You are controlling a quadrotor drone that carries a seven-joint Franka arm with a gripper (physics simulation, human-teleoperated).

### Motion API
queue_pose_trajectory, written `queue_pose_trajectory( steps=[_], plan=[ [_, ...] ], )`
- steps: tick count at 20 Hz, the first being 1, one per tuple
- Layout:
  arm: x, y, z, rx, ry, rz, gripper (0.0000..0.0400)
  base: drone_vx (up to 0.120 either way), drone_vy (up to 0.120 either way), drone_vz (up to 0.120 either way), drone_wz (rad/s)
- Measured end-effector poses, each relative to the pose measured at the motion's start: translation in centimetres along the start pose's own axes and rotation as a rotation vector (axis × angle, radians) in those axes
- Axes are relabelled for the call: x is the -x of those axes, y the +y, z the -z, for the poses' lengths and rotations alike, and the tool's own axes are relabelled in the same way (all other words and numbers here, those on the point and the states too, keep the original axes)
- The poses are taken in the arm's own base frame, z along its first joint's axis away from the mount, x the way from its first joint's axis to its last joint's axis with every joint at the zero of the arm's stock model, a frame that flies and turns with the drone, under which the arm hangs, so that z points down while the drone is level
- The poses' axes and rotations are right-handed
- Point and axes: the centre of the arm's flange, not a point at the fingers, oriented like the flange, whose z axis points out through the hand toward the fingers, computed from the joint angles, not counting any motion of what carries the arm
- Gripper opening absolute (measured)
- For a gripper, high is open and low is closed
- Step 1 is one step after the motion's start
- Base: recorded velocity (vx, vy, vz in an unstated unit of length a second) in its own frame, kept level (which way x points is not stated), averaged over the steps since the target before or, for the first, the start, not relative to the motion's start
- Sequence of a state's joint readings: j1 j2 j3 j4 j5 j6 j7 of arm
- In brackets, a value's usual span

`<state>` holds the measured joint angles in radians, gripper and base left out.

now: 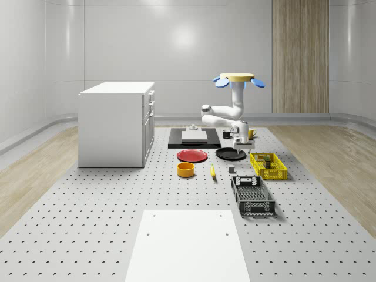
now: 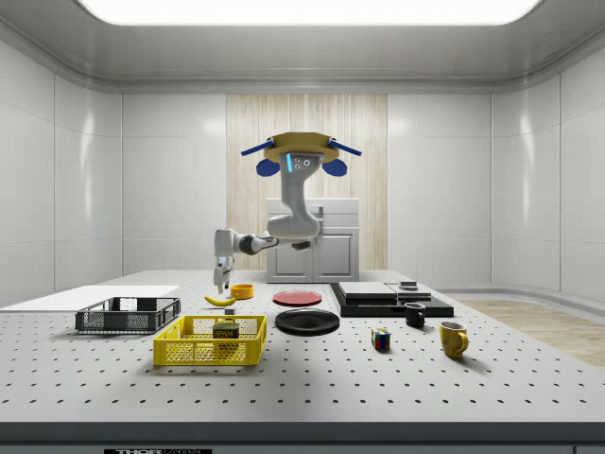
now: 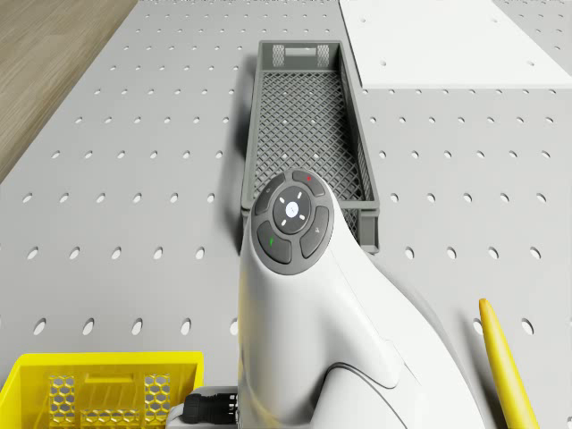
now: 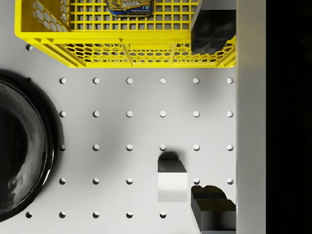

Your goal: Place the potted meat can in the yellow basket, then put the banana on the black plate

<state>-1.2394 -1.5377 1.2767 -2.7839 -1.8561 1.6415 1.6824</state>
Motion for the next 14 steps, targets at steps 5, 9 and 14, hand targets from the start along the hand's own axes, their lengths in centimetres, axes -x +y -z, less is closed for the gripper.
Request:
queue_pose_trajectory(
  steps=[5, 9, 14],
  plan=[
    [0.0, 0.0, 0.0, 0.0, 0.0, 0.0, 0.04, 0.032, -0.12, -0.024, 0.0],
    [0.0, 0.0, 0.0, 0.0, 0.0, 0.0, 0.04, 0.0, -0.12, -0.03, 0.0],
    [0.0, 0.0, 0.0, 0.0, 0.0, 0.0, 0.04, 0.0, -0.12, -0.12, 0.0]
  ],
)
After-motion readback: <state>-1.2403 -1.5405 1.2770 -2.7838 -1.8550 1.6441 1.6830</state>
